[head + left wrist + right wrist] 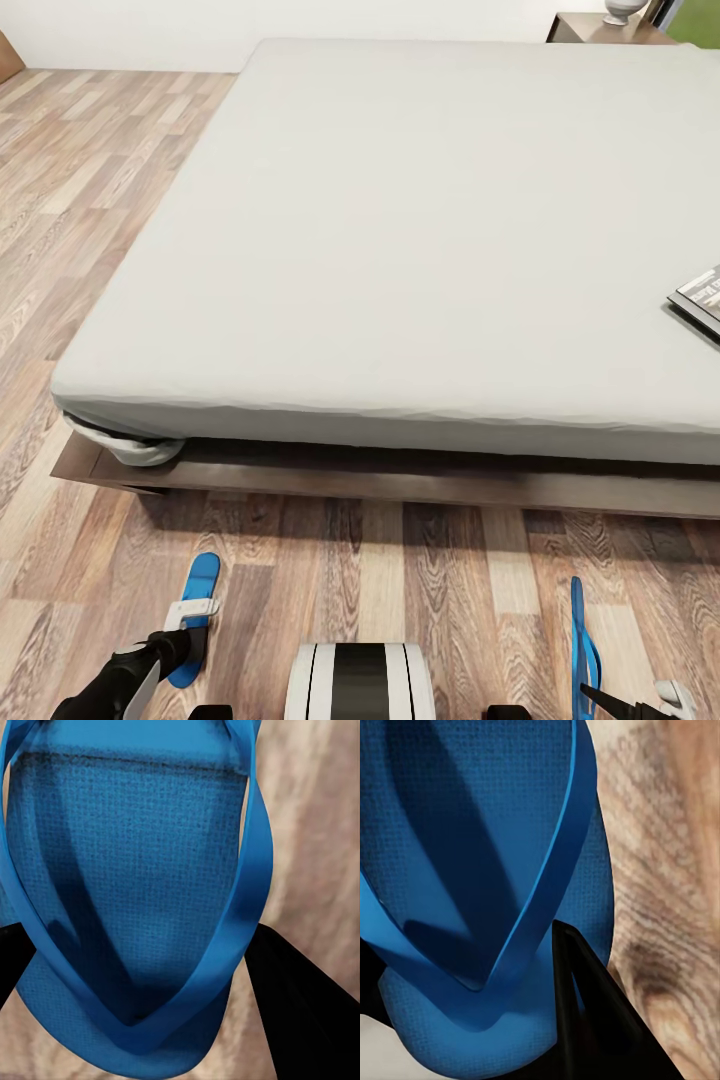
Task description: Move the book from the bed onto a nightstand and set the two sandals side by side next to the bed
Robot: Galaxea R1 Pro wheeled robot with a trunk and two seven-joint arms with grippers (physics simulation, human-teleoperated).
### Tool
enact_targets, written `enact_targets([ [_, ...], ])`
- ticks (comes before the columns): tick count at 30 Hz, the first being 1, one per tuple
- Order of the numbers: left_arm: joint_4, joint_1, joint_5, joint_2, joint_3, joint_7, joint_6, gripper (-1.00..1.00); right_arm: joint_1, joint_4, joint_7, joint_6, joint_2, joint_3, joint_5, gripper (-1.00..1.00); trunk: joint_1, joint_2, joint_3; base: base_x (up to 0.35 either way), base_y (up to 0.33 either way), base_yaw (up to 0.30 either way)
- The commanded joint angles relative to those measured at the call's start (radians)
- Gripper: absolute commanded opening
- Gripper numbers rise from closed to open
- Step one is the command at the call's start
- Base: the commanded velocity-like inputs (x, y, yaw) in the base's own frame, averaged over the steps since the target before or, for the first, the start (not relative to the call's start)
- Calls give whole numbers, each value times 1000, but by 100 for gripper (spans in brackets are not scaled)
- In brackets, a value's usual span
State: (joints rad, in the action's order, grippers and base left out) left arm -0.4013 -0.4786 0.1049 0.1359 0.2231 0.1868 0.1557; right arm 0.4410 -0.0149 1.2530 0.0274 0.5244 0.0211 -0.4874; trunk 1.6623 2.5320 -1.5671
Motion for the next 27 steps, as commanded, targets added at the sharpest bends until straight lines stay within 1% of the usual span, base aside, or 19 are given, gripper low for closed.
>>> enact_targets([
  [1,-2,0,12,-1,8,8,6,-100,1,-2,3,7,0,2,0,-100,0,0,-1,0,0,0],
  [2,-2,0,12,-1,8,8,6,100,1,-2,3,7,0,2,0,-100,0,0,-1,0,0,0],
  [22,-2,0,12,-1,8,7,5,100,1,-2,3,8,0,2,0,-100,0,0,-1,0,0,0],
  [27,-2,0,12,-1,8,6,5,100,1,-2,3,8,0,2,0,-100,-2,-1,19,0,0,0],
])
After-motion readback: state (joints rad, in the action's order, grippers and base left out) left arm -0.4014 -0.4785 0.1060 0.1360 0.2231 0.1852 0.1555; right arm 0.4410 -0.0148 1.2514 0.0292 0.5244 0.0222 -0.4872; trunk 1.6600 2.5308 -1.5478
